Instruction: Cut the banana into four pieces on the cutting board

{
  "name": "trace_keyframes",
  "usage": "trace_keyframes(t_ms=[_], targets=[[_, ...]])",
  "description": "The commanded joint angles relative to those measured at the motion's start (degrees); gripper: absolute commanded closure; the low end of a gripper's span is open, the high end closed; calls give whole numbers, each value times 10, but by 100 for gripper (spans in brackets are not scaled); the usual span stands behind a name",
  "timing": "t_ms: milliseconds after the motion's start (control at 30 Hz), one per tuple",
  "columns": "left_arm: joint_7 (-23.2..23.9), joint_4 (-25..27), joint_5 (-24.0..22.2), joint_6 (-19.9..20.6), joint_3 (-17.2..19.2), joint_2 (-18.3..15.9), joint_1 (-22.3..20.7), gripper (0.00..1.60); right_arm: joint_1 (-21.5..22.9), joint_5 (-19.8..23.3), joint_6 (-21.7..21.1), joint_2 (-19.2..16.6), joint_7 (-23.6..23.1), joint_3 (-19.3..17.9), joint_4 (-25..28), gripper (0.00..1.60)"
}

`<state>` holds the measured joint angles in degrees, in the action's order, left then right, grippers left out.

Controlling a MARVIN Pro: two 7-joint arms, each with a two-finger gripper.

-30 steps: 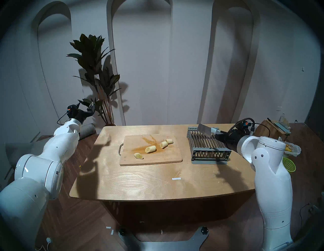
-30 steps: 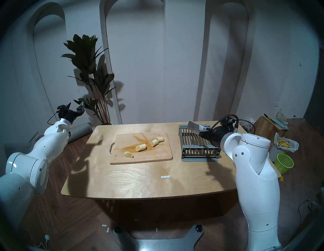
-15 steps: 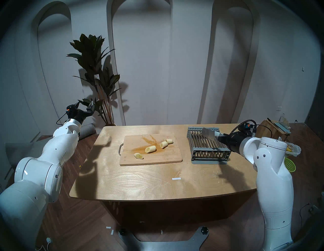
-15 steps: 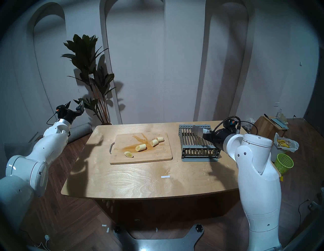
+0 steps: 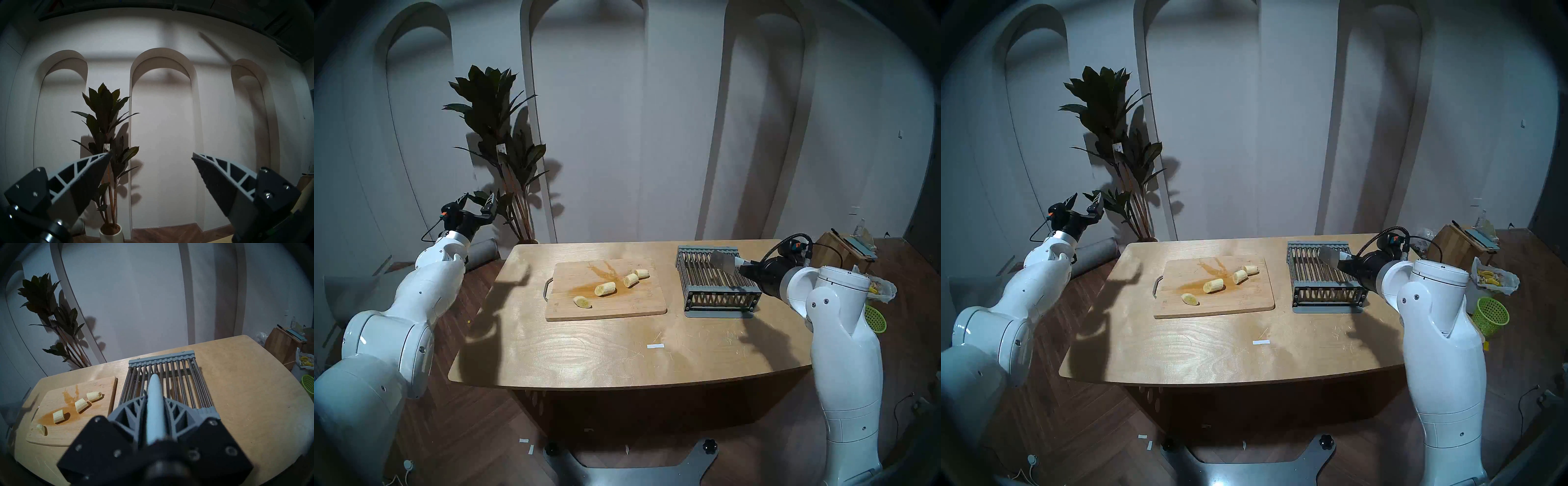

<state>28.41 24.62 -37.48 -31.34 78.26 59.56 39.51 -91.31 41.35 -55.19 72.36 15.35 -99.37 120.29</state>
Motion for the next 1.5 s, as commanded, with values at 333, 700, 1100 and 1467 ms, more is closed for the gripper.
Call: trace_keyframes(t_ms=[333, 700, 1100, 1467], targets=[[19, 52, -11, -25, 11, -10, 20, 0, 6, 5, 2, -6, 10, 7, -18, 160], [32, 83, -20, -36, 19, -15, 42, 0, 21, 12, 2, -11, 17, 19, -44, 160], [45, 124, -31, -48, 28, -20, 73, 0, 52, 16, 2, -22, 25, 27, -65, 0], [55, 165, -41, -58, 37, -25, 104, 0, 75, 14, 3, -30, 33, 34, -74, 0]])
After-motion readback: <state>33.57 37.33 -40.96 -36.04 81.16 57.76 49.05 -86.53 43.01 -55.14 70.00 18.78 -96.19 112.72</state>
